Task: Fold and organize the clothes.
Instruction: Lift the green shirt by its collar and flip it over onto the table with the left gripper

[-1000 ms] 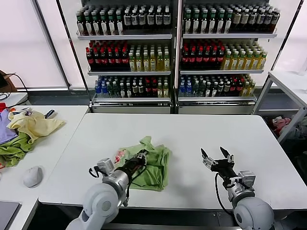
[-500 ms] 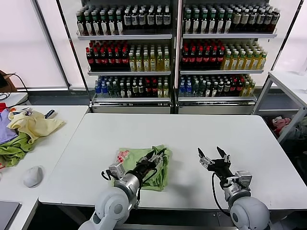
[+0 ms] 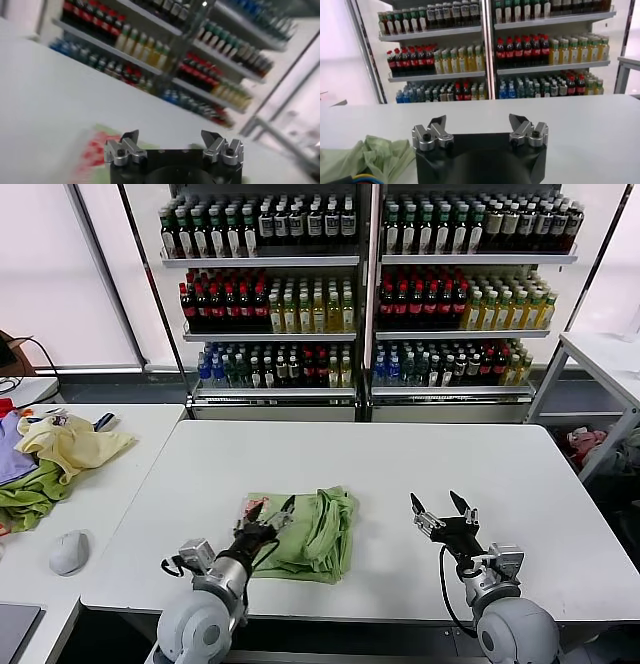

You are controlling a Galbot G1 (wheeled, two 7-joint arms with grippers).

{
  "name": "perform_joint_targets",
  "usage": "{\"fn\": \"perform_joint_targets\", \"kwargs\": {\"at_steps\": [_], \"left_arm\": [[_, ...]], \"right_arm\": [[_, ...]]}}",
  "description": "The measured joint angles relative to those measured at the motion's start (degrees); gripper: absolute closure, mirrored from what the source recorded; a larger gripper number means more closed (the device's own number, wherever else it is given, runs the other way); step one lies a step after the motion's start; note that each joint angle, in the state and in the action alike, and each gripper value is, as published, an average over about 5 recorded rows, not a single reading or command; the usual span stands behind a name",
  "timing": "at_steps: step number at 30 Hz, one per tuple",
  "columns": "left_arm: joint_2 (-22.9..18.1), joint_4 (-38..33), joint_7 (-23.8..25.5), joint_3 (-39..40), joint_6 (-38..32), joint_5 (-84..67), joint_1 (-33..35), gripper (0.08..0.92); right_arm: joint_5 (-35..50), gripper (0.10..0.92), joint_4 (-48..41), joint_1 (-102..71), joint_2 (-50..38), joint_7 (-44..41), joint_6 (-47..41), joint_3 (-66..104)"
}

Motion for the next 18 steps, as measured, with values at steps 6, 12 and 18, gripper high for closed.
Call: {"fn": "perform_joint_targets", "kwargs": {"at_steps": [6,12,18], "left_arm": [[0.75,2.48,0.04,-0.04,0.16,9.01,0.47,0.177],[1.27,4.01,-0.04,0.78,1.82,13.25,0.02,0.177],[1.45,5.08,-0.85,1.18,4.35,14.35,-0.27,0.218]], "right_arm": [[-0.46,0.203,0.35,-0.35,0.27,-0.02,0.01,0.12],[-0.72,0.203,0.77,-0.73,0.39,-0.05,0.06,0.43],[-0.79,0.203,1.16,-1.07,0.31,-0.09,0.09,0.73]]}}
